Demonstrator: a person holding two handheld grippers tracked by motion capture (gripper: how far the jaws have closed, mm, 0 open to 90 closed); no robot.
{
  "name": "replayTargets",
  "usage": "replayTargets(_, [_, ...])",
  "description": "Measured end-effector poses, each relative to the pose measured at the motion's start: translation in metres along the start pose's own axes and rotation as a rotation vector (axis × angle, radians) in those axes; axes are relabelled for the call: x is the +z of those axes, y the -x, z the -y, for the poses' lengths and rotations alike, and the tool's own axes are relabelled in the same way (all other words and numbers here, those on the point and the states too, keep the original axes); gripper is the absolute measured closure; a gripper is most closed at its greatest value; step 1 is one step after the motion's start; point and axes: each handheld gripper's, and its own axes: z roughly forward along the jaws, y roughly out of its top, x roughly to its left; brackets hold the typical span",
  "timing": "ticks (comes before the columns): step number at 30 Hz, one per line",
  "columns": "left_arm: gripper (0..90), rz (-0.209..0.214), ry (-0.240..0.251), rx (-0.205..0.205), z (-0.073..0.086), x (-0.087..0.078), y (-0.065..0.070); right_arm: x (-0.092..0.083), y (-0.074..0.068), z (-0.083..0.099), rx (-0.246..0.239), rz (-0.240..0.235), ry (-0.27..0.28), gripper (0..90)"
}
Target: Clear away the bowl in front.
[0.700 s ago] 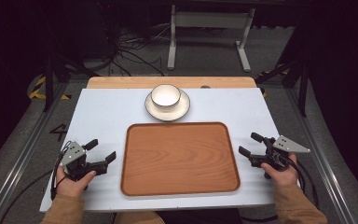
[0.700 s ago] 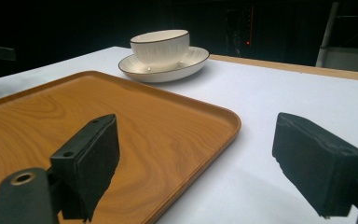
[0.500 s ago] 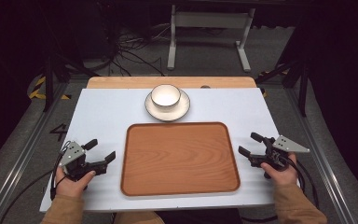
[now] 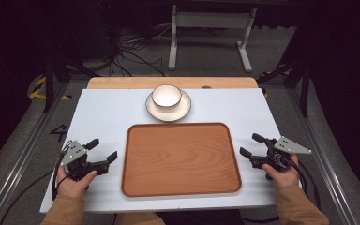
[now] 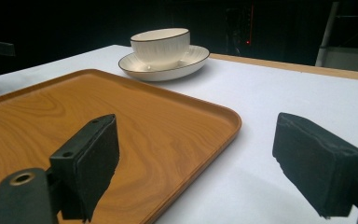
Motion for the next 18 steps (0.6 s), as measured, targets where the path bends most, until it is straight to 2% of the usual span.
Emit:
replayTargets(5, [10.8, 0.005, 0.008, 0.0, -0.011, 0.001, 0.002, 0.0, 0.001, 0.0, 0.0, 0.002, 0.002, 15.2])
replayTargets(7, [10.8, 0.014, 0.019, -0.012, -0.018, 0.002, 0.003, 0.0, 0.001, 0.0, 0.002, 0.004, 0.0, 15.1])
replayTargets(11, [10.9, 0.023, 0.017, 0.013, -0.032, 0.001, 0.004, 0.0, 0.001, 0.0, 0.002, 0.008, -0.001, 15.0])
replayTargets(18, [10.9, 0.032, 0.029, 0.022, -0.048, 0.001, 0.005, 0.001, 0.001, 0.0, 0.005, 0.004, -0.004, 15.0])
